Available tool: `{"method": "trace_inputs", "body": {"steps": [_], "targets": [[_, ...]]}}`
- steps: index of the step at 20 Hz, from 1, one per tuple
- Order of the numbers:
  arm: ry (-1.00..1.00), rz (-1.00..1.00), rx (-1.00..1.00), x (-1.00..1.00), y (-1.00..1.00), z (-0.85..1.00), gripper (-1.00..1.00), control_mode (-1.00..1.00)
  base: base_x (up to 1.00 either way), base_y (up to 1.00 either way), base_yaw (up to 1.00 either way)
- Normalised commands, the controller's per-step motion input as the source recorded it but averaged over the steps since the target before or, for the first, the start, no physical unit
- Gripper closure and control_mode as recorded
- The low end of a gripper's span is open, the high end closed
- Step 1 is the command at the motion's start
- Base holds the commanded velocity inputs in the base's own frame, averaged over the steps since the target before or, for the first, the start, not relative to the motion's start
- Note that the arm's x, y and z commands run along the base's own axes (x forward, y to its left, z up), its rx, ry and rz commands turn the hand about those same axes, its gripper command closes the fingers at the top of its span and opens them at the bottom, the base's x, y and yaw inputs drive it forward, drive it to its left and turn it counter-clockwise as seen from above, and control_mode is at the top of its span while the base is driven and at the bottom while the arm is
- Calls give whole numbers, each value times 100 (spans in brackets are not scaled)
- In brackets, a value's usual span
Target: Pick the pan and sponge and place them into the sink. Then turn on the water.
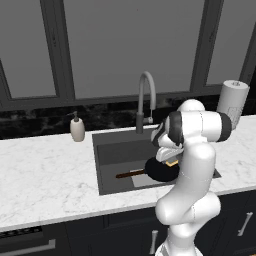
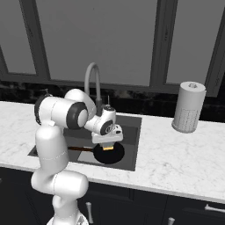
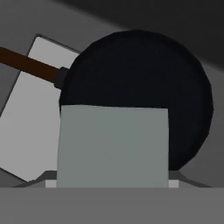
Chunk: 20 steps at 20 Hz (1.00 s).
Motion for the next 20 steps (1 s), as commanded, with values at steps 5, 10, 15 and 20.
{"method": "trace_inputs", "body": {"steps": [5,10,15,20], "targets": [[0,0,0,33,0,-22,100,-100,0,0,0],[0,0,0,29,0,-36,100,-100,0,0,0],[0,0,0,30,0,-49,100,-100,0,0,0],[0,0,0,2,0,-39,100,-100,0,0,0]]}}
